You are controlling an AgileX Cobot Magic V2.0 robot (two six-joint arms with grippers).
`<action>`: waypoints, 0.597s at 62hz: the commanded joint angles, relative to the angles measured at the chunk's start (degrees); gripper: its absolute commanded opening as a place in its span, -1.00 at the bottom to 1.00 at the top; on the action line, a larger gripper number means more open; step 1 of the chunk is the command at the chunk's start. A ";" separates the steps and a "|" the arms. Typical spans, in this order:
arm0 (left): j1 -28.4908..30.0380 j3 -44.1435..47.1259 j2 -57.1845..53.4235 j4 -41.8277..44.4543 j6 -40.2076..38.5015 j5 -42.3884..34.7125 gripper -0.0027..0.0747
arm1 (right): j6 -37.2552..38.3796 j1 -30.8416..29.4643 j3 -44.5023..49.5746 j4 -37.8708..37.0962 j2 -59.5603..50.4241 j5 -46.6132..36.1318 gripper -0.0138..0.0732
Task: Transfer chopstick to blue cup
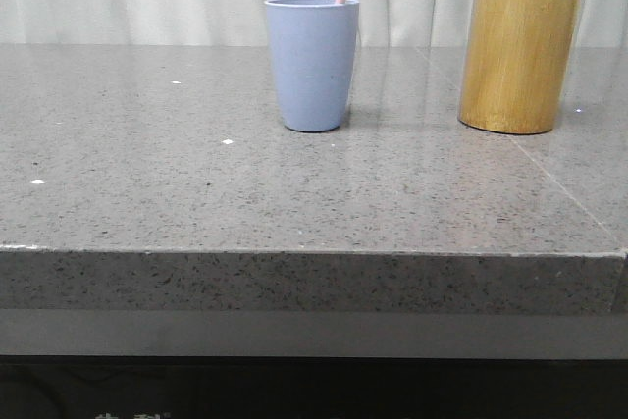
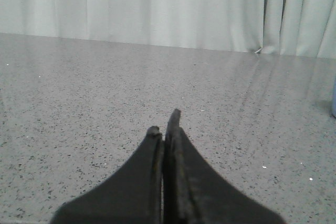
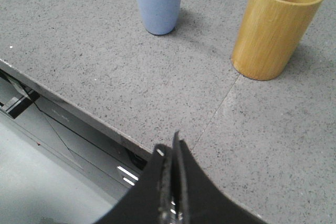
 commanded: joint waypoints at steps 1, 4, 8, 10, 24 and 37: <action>0.24 0.70 -1.36 -0.74 -0.15 -4.73 -0.98 | -0.13 -0.14 -1.18 -0.21 0.42 -3.59 -0.84; 0.24 0.70 -1.36 -0.74 -0.15 -4.73 -0.98 | -0.13 -0.14 -1.18 -0.21 0.42 -3.59 -0.84; 0.24 0.70 -1.36 -0.74 -0.15 -4.73 -0.98 | -0.13 -0.14 -1.18 -0.21 0.42 -3.59 -0.84; 0.24 0.70 -1.36 -0.74 -0.15 -4.73 -0.98 | -0.13 -0.14 -1.18 -0.21 0.42 -3.59 -0.84; 0.24 0.70 -1.36 -0.62 -2.61 -4.82 -0.98 | -0.13 -0.14 -1.18 -0.21 0.42 -3.59 -0.84; 0.24 0.70 -1.36 2.51 -5.70 -7.28 -0.98 | -0.13 -0.14 -1.18 -0.21 0.42 -3.59 -0.84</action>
